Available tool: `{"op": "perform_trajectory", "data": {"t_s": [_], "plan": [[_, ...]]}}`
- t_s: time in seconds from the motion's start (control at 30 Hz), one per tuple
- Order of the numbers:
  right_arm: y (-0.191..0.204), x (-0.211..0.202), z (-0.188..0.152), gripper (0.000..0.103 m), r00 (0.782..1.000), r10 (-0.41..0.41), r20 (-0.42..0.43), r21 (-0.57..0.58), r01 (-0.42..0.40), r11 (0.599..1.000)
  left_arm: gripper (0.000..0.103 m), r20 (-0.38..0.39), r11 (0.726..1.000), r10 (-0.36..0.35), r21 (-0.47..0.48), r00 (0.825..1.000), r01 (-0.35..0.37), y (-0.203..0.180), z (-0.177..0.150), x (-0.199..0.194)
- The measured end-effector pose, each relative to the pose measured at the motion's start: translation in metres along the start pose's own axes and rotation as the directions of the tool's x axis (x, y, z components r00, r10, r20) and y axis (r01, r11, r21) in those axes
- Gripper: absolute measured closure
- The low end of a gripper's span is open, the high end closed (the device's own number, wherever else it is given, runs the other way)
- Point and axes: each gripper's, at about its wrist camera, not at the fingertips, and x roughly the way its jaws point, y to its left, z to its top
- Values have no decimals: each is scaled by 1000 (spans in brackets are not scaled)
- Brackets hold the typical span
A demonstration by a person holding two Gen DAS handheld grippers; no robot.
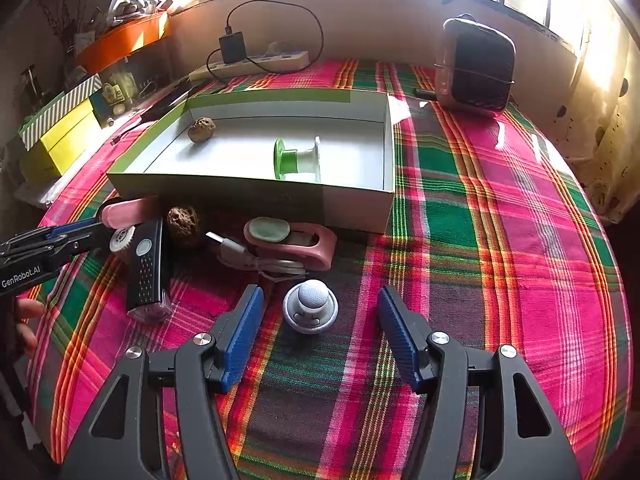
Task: Organize objects
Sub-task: 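Withdraw both grippers from the box toward the remaining items, then grasp the black round remote with the left gripper while the right gripper grasps the white knob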
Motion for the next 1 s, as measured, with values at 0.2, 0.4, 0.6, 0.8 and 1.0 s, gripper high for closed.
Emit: {"op": "perform_trajectory", "data": {"t_s": [0.2,0.4,0.6,0.8,1.0], "plan": [[-3,1,1,43,1000,-14,-2,-1,14,1000,68,-2,1000,-16,1,1000,16,1,5,3],[-6,1,2,43,1000,-24,-1,8,24,1000,68,-4,1000,-25,1,1000,25,1,12,9],[-4,3,3,43,999,-42,-5,-4,42,999,68,-6,1000,-5,8,1000,5,-2,18,14],[-6,4,3,43,998,-59,-5,6,59,998,68,-3,1000,-5,-4,1000,5,0,20,16],[-8,4,3,43,998,-64,-5,15,65,998,71,-5,1000,2,-8,1000,-2,1,20,16]]}}
